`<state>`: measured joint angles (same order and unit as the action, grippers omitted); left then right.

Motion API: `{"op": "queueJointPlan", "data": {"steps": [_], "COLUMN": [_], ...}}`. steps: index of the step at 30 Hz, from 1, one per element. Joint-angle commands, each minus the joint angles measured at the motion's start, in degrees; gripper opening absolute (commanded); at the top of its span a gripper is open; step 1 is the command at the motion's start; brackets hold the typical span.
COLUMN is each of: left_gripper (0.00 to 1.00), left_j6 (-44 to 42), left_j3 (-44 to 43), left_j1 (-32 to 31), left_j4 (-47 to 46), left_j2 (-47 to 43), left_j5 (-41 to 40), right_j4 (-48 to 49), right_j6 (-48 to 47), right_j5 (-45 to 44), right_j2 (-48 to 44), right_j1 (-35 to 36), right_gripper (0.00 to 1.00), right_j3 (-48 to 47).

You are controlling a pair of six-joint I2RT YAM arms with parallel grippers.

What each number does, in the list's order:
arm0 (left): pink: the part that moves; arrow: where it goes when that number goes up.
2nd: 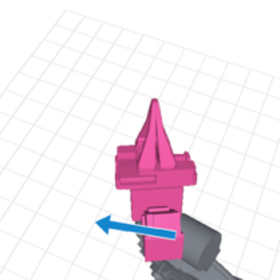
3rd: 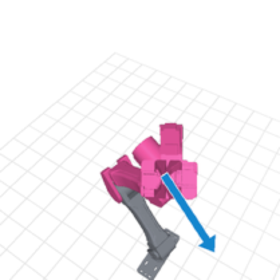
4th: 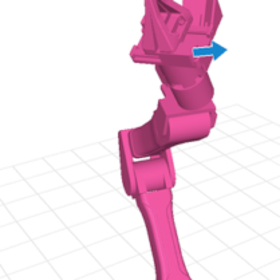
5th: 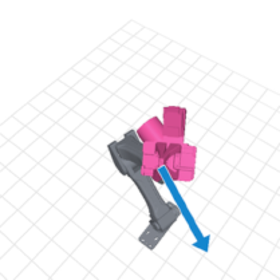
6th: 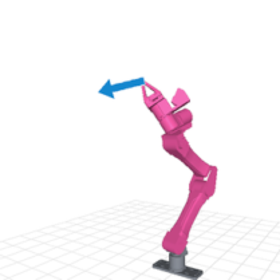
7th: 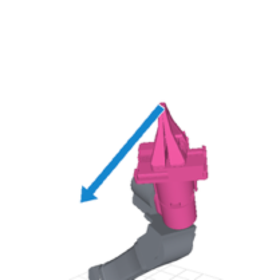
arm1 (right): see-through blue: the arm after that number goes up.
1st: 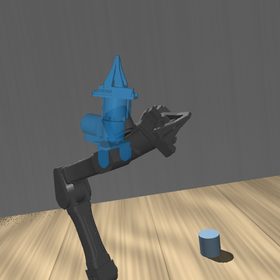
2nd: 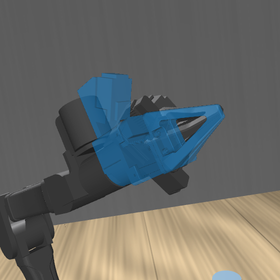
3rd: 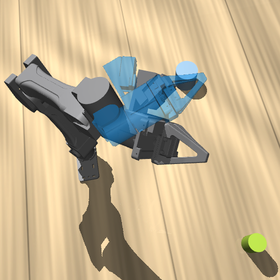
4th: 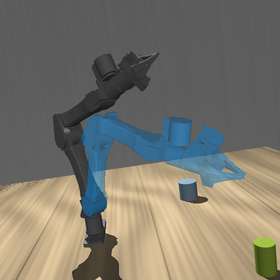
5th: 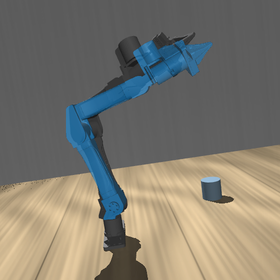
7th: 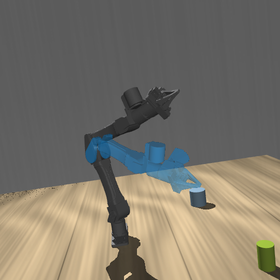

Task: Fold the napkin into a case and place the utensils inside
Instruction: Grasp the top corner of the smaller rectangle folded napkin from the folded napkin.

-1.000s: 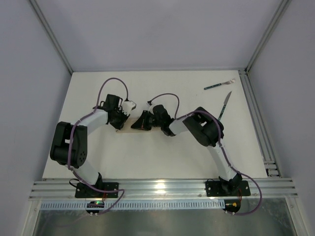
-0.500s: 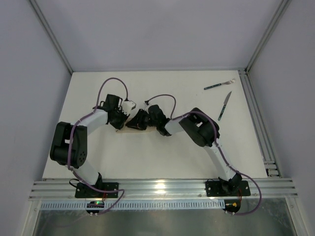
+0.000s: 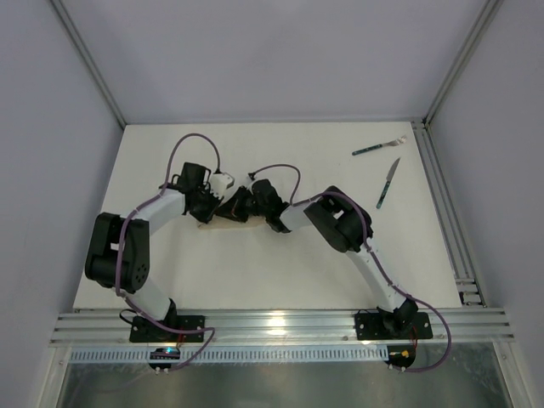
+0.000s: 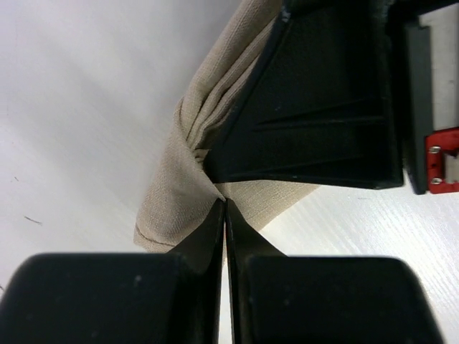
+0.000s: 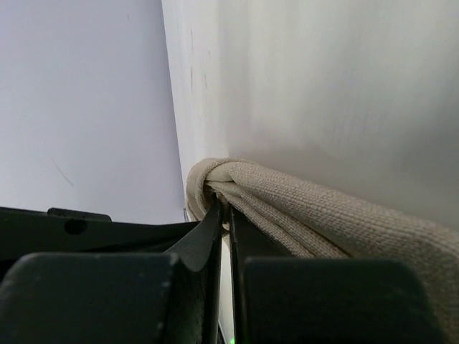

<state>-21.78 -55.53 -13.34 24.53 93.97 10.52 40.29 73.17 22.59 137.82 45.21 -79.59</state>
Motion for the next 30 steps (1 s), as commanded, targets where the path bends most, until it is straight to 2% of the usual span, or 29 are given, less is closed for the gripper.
{"op": "queueJointPlan", "data": {"steps": [1,9,13,14,17,19,23,30], "left_gripper": [0.00,0.00,0.00,0.06,0.34,0.38,0.36,0.28], "left_j6": [0.25,-0.28,-0.63,-0.72,-0.55,-0.37,0.16,-0.45], "left_j3": [-0.02,-0.63,-1.16,-1.07,-0.99,-1.25,-3.87,-7.31], "left_j1": [0.16,0.16,0.25,0.60,2.09,2.27,2.27,2.18], "left_j4": [0.07,0.42,0.87,0.87,0.69,-0.45,-1.42,0.16], "left_j2": [-2.65,-2.74,-2.48,-2.39,-2.48,-3.18,-4.06,-0.20], "left_j5": [1.26,0.20,-3.74,-4.63,-7.17,-8.41,-8.24,-9.29], "right_j4": [-0.05,0.93,1.19,2.50,1.72,1.28,0.93,1.19], "right_j6": [3.03,4.09,6.80,8.29,7.87,7.52,7.34,7.52], "right_j5": [-2.90,-4.74,-5.19,-5.10,-5.97,-6.07,-5.98,-6.15], "right_j2": [3.59,4.04,6.84,7.02,6.33,6.23,6.41,6.50], "right_j1": [0.84,2.78,2.51,2.51,2.60,2.69,2.60,2.87], "right_gripper": [0.04,0.04,0.04,0.04,0.04,0.04,0.04,0.04], "right_j3": [-3.02,-8.65,-8.65,-8.22,-6.55,-6.36,-7.16,-6.98]}}
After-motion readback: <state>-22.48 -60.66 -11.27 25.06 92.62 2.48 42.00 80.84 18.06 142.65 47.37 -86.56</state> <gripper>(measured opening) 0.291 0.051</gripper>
